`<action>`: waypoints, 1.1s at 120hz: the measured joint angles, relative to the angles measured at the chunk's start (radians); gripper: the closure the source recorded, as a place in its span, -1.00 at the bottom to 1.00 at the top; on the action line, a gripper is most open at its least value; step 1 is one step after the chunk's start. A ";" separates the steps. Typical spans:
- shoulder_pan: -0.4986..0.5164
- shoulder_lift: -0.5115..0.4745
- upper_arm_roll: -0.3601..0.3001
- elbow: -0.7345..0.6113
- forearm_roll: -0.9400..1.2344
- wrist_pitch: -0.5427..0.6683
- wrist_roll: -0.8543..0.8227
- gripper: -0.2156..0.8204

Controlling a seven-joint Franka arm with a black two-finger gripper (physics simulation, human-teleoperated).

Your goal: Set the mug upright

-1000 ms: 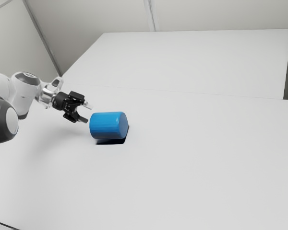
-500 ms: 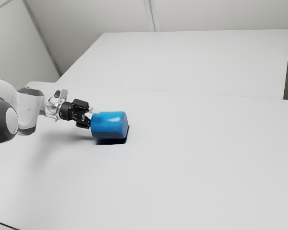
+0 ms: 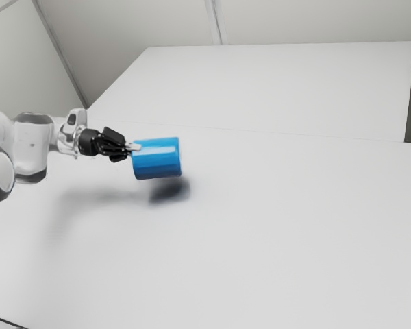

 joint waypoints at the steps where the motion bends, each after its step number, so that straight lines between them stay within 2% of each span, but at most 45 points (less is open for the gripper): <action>1: -0.003 -0.008 0.000 0.000 0.013 0.004 -0.003 0.91; 31: -0.119 -0.223 -0.007 -0.001 0.554 0.142 -0.131 0.93; 48: -0.147 -0.308 -0.098 -0.013 0.878 0.221 -0.227 0.93; 65: -0.171 -0.376 -0.148 -0.147 1.094 0.348 -0.310 0.93; 80: -0.183 -0.419 -0.178 -0.268 1.198 0.482 -0.369 0.93; 117: -0.229 -0.412 -0.206 -0.402 1.275 0.697 -0.482 0.94; 121: -0.238 -0.410 -0.203 -0.413 1.276 0.711 -0.492 0.89; 132: -0.259 -0.408 -0.201 -0.433 1.269 0.738 -0.513 0.48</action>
